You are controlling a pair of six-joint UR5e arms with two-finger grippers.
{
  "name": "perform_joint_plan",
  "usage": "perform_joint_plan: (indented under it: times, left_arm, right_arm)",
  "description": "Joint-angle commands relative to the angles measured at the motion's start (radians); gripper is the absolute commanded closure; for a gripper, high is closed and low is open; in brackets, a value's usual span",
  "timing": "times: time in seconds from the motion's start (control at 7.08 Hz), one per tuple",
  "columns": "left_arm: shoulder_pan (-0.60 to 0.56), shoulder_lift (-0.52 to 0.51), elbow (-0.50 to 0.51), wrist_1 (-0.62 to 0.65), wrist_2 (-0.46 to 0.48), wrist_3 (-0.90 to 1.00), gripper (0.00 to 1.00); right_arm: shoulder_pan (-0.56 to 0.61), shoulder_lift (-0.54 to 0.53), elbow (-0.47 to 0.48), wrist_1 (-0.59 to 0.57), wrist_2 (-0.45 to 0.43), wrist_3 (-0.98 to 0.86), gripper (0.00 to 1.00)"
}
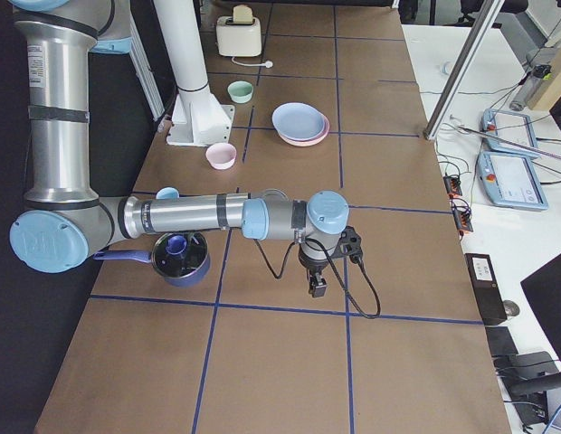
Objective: Stack three plates with pink and blue
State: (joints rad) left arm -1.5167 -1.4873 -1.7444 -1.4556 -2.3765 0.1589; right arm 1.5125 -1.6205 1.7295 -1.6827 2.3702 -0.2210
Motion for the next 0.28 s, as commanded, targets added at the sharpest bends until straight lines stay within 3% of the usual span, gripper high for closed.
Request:
perform_joint_plan:
  times: [0.0,0.14]
  left_arm:
    - [0.0,-0.007,0.0,0.004,0.028,-0.002,0.0]
    - [-0.002,0.005,-0.033,0.003,0.026,0.01,0.0]
  right_arm:
    - [0.0,-0.001,-0.002,0.003,0.004,0.002,0.0]
    - [0.0,-0.002,-0.005,0.005,0.007,0.002,0.0]
